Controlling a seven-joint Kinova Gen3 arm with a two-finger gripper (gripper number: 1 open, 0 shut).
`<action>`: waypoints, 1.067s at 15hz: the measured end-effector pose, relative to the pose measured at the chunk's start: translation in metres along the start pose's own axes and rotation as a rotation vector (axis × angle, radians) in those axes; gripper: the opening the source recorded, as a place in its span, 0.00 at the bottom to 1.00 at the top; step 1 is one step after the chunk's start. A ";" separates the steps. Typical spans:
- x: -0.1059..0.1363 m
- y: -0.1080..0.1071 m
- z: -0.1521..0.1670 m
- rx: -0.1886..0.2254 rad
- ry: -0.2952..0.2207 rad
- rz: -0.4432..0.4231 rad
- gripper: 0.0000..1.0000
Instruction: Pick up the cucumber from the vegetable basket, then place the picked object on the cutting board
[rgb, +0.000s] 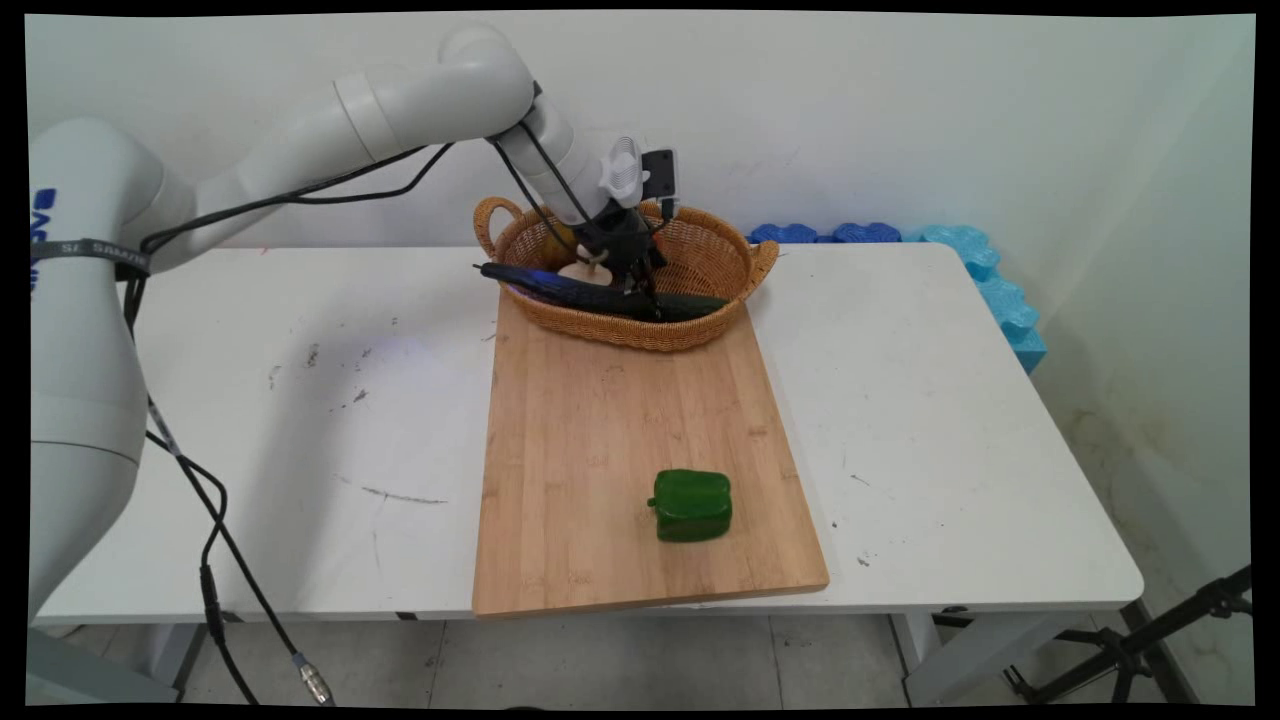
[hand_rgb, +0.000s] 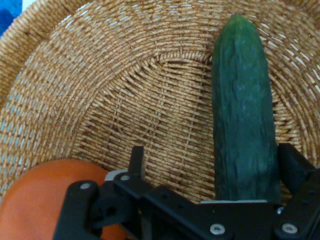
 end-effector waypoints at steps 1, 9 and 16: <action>0.001 -0.001 0.002 -0.002 -0.003 0.002 1.00; 0.008 -0.010 0.009 -0.015 -0.021 0.018 0.00; 0.018 -0.013 -0.003 0.001 -0.008 0.004 0.00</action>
